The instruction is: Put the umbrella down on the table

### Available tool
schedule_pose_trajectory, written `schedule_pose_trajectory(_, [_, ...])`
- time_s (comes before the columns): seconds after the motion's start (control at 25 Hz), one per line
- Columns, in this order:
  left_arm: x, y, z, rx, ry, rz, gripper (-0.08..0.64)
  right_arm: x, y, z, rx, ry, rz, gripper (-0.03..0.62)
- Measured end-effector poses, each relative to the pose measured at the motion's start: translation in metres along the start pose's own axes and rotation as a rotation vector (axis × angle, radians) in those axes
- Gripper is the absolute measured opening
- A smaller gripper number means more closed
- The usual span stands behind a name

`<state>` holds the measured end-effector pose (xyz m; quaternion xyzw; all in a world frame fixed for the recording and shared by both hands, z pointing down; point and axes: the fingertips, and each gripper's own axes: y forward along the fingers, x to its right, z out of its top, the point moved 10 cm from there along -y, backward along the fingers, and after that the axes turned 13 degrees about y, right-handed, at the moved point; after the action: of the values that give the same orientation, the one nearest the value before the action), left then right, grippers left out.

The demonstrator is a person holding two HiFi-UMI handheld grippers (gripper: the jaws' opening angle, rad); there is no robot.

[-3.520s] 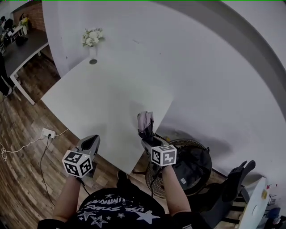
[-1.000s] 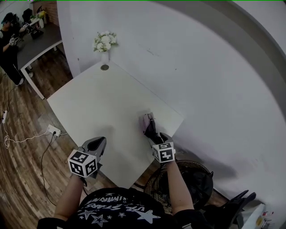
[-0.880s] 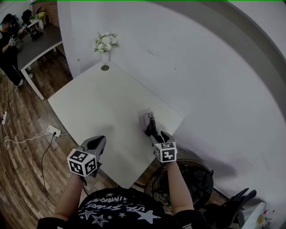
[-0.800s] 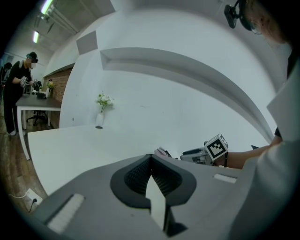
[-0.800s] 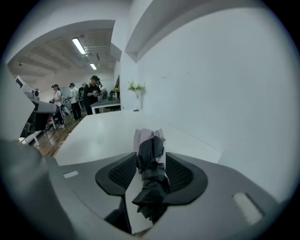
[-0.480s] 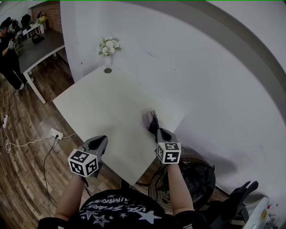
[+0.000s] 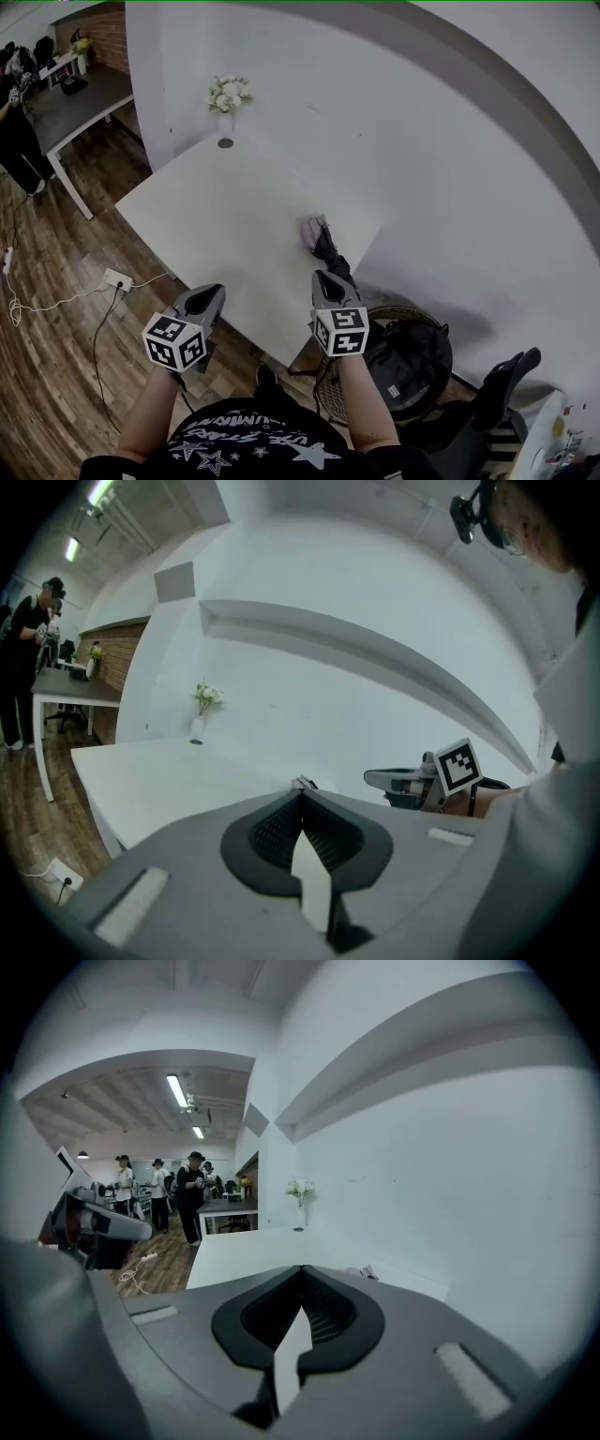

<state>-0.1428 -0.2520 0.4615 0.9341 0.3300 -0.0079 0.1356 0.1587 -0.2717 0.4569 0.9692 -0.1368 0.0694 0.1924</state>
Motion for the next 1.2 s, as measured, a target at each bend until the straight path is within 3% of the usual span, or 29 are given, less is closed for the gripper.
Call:
schedule_pose_trajectory(0.52, [0.004,-0.061,-0.024,-0.009,-0.024,-0.013,0.003,-0.053,-0.044,-0.038,-0.057,-0.012,-0.004,0.014])
schedule_pose_trajectory(1.2, [0.01,-0.095,-0.03,0.017,-0.024,-0.014,0.003,-0.079,-0.066,-0.05,-0.058,-0.017,-0.007,0.014])
